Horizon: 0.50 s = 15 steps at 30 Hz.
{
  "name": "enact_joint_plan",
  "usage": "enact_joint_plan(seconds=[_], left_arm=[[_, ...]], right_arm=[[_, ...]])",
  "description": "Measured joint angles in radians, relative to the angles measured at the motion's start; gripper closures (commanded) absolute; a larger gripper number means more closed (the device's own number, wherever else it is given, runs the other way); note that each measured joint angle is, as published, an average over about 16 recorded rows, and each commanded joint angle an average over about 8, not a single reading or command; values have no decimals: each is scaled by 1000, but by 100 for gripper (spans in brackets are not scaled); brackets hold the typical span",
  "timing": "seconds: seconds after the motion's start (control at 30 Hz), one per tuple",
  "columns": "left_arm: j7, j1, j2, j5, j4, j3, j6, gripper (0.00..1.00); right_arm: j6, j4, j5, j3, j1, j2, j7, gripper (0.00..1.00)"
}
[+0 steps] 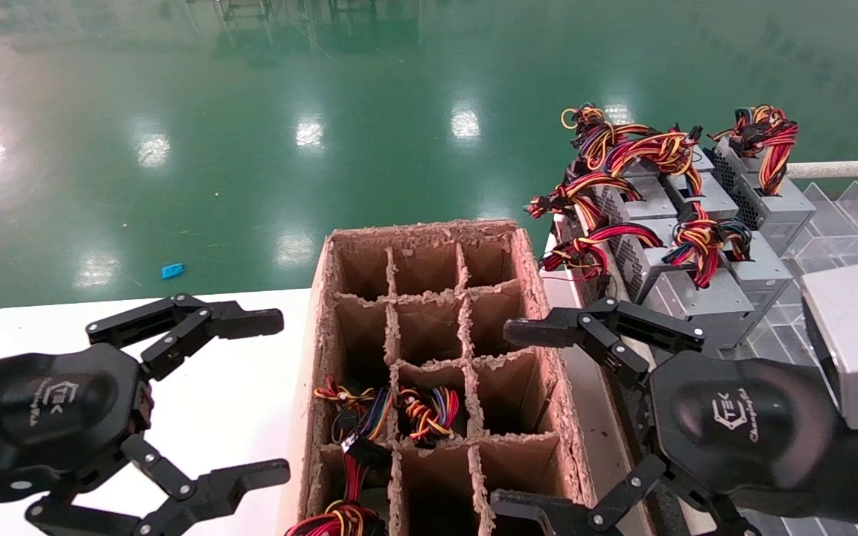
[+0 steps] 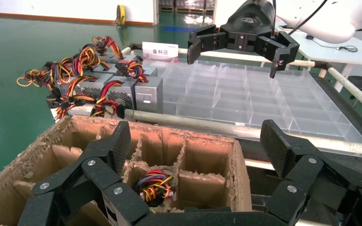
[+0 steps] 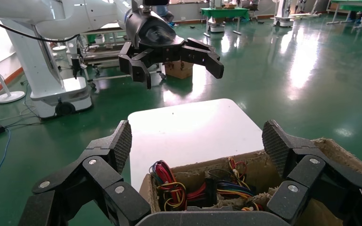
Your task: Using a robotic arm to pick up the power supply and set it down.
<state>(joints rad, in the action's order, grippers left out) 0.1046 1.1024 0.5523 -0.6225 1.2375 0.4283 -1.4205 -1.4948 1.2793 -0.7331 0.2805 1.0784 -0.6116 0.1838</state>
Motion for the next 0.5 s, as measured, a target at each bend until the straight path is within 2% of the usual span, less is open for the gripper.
enact_joint_plan(seconds=[0.5], left_arm=[[0, 0, 0, 0, 0, 0, 0, 0]], right_arm=[[0, 0, 0, 0, 0, 0, 0, 0]])
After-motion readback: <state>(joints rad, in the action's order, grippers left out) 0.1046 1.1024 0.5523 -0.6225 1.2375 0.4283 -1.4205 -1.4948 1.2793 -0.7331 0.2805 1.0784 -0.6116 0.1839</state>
